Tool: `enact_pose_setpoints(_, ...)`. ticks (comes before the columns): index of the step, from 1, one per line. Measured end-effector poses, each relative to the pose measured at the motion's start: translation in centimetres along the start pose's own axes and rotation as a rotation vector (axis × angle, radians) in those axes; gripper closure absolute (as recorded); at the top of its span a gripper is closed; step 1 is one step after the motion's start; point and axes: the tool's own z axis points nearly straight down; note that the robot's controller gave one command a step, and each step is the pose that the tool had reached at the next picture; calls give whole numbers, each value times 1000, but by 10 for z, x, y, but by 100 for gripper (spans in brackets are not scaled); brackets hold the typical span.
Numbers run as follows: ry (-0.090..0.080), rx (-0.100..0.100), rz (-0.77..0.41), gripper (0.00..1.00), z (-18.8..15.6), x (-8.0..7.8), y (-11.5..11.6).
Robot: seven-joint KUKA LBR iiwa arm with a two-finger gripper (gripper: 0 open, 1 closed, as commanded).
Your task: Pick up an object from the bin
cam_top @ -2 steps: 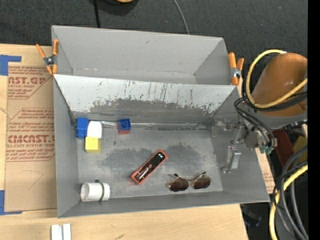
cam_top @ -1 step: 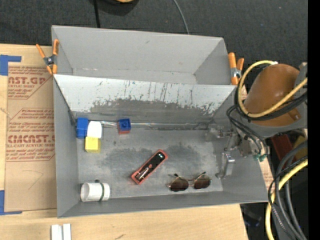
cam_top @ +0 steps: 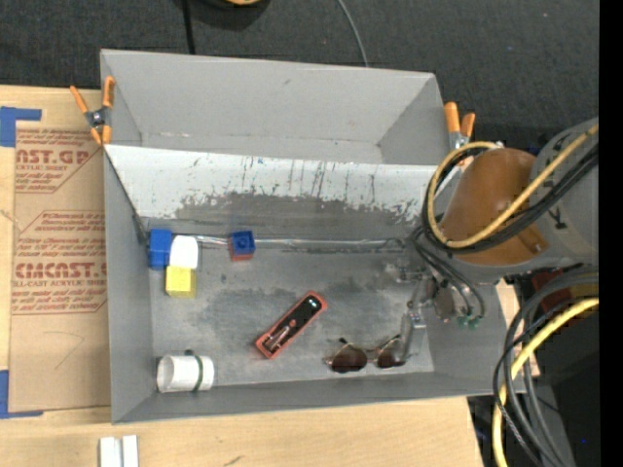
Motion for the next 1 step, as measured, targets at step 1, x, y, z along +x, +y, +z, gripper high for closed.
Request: enact_pose_setpoints(1,-3,-1,74,0,32,5,-3)
